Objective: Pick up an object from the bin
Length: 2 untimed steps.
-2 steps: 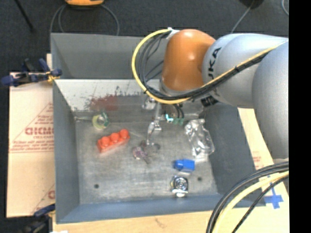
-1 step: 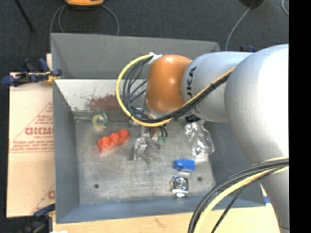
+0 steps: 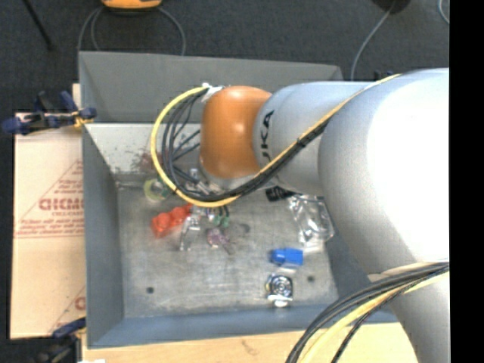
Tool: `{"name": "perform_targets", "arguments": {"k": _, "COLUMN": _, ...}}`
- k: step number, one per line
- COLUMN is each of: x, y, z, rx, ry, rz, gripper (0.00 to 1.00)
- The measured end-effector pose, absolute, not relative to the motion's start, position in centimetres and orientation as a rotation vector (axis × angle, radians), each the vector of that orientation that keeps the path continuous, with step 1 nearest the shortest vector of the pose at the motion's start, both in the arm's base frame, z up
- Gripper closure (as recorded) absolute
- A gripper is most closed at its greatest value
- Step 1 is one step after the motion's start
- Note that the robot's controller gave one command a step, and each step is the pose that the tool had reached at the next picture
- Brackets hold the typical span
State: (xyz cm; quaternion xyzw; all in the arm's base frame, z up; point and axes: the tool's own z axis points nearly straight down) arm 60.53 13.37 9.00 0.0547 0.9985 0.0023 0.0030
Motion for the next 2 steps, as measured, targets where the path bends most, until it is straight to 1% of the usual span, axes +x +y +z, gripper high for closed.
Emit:
{"name": "perform_targets", "arguments": {"k": 1, "x": 60.6, "y": 13.2, "z": 9.0, "rx": 0.175, "ry": 3.130, "rz": 0.006, "gripper": 1.00}}
{"name": "perform_targets", "arguments": {"k": 2, "x": 60.9, "y": 13.4, "z": 29.4, "rx": 0.131, "ry": 3.127, "rz": 0.007, "gripper": 1.00}}
